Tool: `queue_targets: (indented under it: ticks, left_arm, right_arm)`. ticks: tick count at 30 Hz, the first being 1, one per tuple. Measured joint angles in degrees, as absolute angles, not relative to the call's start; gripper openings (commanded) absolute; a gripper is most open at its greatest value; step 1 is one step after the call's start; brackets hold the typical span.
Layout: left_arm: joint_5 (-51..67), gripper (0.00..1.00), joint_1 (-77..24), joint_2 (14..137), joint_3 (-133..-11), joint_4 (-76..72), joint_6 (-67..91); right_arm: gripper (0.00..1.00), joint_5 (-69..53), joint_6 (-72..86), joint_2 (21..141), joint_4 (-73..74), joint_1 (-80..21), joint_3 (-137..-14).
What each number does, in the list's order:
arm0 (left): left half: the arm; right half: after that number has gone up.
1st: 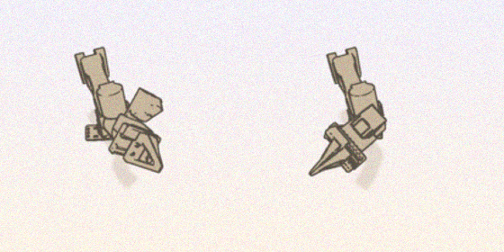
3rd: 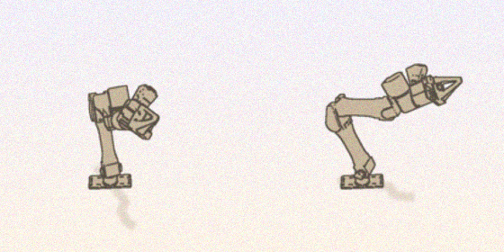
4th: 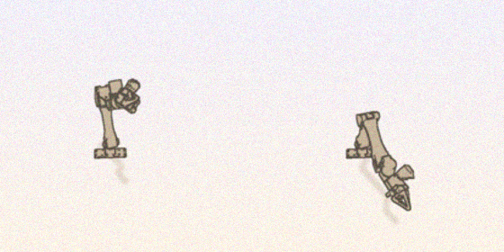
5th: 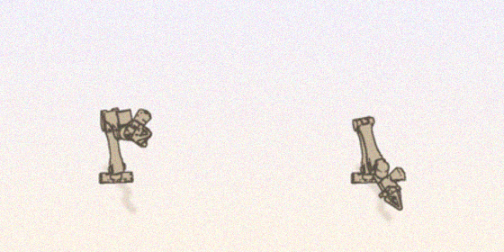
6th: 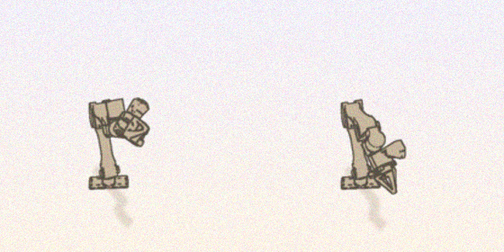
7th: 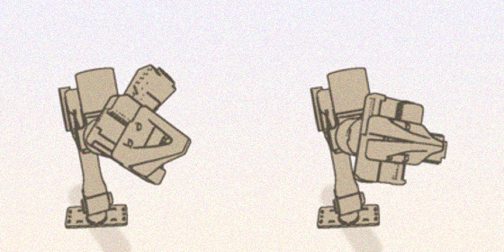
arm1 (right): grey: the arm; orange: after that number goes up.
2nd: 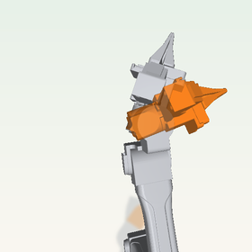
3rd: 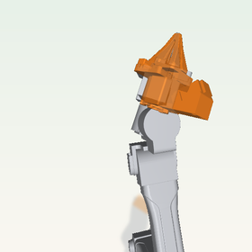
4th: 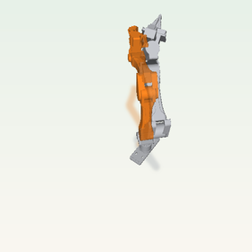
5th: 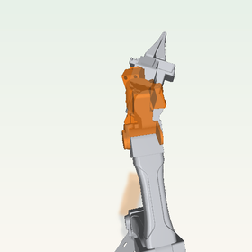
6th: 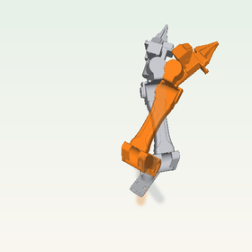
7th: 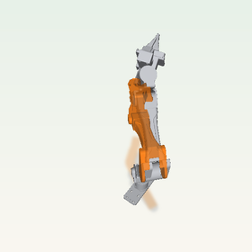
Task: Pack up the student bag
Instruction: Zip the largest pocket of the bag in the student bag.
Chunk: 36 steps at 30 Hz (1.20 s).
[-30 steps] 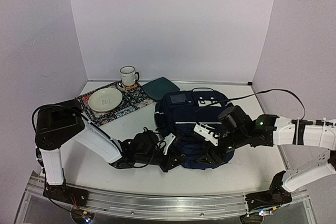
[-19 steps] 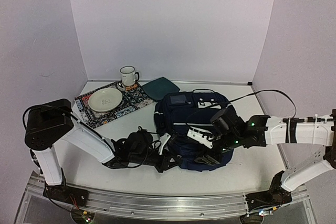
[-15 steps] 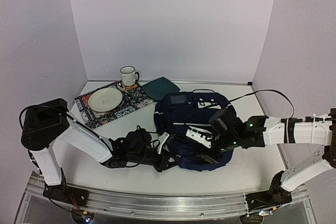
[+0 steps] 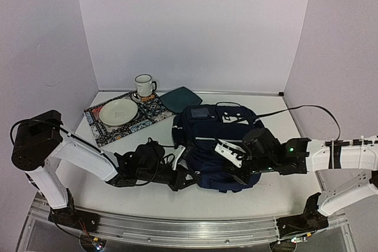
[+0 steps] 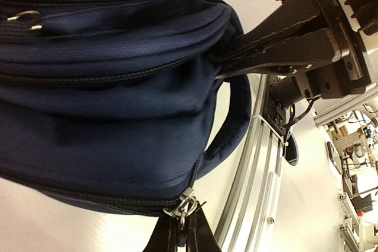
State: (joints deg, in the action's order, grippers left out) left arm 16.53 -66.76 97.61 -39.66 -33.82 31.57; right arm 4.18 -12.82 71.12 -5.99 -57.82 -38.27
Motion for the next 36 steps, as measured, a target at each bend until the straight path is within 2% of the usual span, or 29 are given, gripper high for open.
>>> queue_targets:
  ticks: [9,19,31,36]
  left_arm:
    - [14.0,0.00,-64.9,93.9,-38.9,-29.5,30.6]
    - [7.5,0.00,-62.0,93.8,-42.7,-20.3,28.5]
    - [-3.6,0.00,-59.0,105.1,-54.6,-2.6,28.4]
    - [-4.8,0.10,-58.9,106.5,-57.4,-0.9,28.3]
  right_arm:
    - [0.00,7.4,-6.5,64.4,-4.3,-57.3,-36.2]
    - [0.00,5.9,2.0,60.1,0.6,-47.4,-36.1]
    - [0.00,5.2,2.8,48.2,10.0,-43.0,-34.7]
    - [0.01,4.4,2.9,47.2,12.0,-43.0,-34.7]
